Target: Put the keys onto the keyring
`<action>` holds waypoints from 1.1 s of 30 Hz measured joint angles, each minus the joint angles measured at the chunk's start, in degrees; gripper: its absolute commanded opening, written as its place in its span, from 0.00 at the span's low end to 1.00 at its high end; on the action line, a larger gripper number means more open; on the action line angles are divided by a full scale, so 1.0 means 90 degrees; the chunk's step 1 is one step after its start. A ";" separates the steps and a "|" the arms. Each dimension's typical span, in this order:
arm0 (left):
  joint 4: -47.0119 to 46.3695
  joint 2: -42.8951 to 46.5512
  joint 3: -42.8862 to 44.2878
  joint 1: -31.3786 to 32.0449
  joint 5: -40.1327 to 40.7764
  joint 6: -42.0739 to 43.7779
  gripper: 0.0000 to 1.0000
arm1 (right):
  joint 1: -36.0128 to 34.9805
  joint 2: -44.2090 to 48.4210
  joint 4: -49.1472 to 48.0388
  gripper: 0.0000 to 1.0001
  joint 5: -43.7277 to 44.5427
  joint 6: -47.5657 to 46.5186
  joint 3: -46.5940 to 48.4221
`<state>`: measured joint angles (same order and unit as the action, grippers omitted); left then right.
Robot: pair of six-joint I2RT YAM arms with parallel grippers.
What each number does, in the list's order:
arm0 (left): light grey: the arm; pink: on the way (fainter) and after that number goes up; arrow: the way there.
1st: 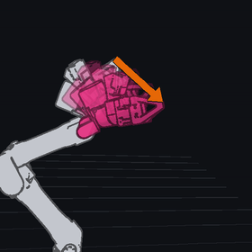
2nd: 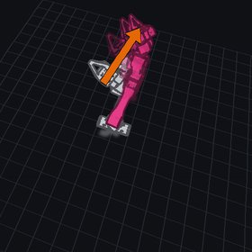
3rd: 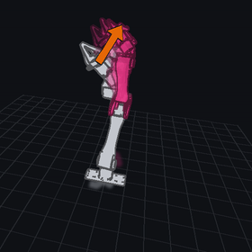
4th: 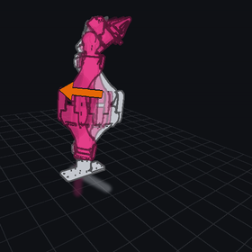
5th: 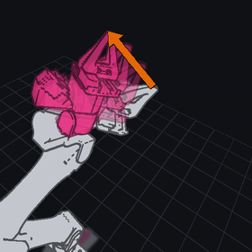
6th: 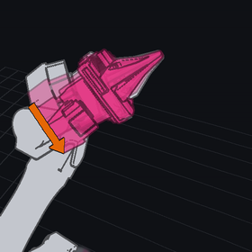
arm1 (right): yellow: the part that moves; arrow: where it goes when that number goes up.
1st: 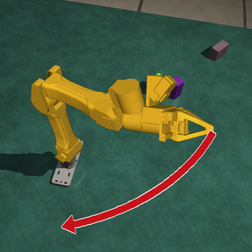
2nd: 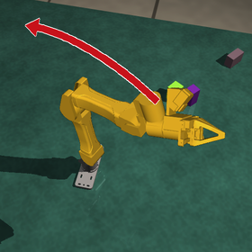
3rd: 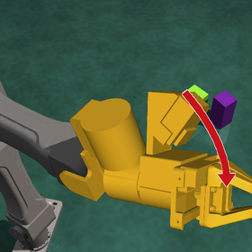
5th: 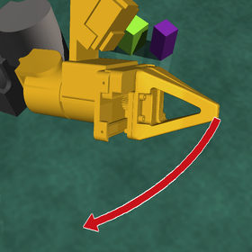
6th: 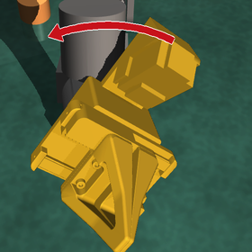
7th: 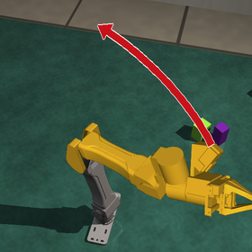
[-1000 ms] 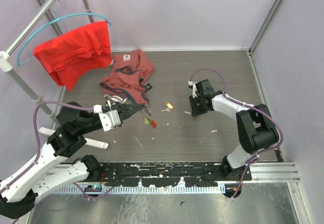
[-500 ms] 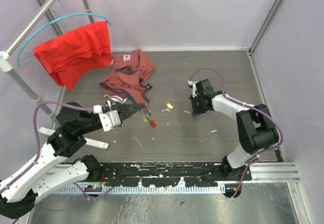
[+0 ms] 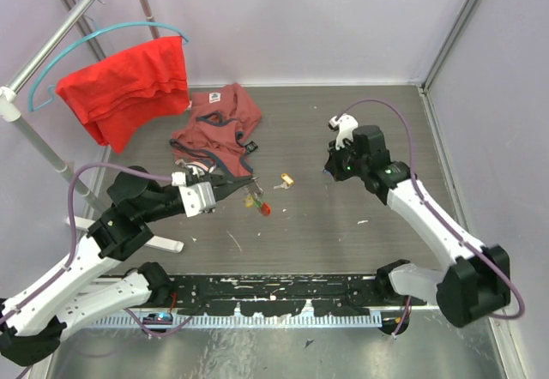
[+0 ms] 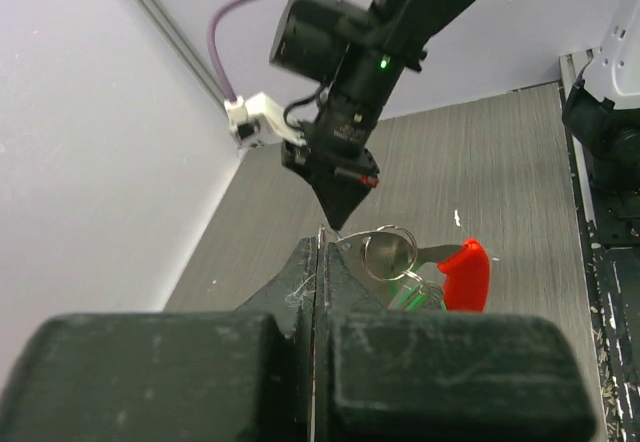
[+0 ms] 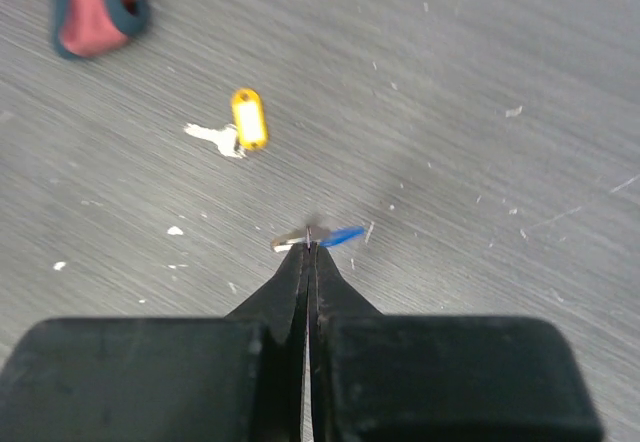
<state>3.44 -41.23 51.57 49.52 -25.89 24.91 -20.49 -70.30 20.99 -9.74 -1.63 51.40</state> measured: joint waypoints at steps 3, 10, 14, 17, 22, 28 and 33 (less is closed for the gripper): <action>-0.0005 -0.0061 0.0029 0.0000 -0.0046 -0.0015 0.00 | -0.0032 0.0668 0.0000 0.01 -0.0148 0.0051 0.0044; -0.0010 -0.0104 0.0036 0.0002 -0.0282 -0.0061 0.00 | -0.0034 0.2028 -0.0024 0.01 -0.0350 0.0471 0.0146; -0.0012 -0.0061 0.0036 0.0002 -0.0461 -0.0070 0.00 | -0.0034 0.2195 -0.0005 0.01 -0.0804 0.0712 0.0420; -0.0005 0.0002 0.0041 0.0000 -0.0583 -0.0075 0.00 | -0.0032 0.1957 0.0308 0.01 -0.1115 0.0845 0.0877; 0.0066 0.0100 0.0112 0.0000 -0.0741 0.0029 0.00 | -0.0032 0.1921 0.0605 0.01 -0.1865 0.0814 0.1212; 0.0068 0.0248 0.0104 0.0000 -0.1100 0.0306 0.00 | -0.0032 0.2171 0.1039 0.01 -0.2574 0.0673 0.1581; 0.0073 0.0279 0.0102 0.0000 -0.1392 0.0561 0.00 | -0.0044 0.2344 0.1137 0.01 -0.3215 0.0634 0.1870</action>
<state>4.10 -38.72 52.49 49.52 -38.41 29.95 -20.88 -49.21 31.22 -38.68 4.08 68.23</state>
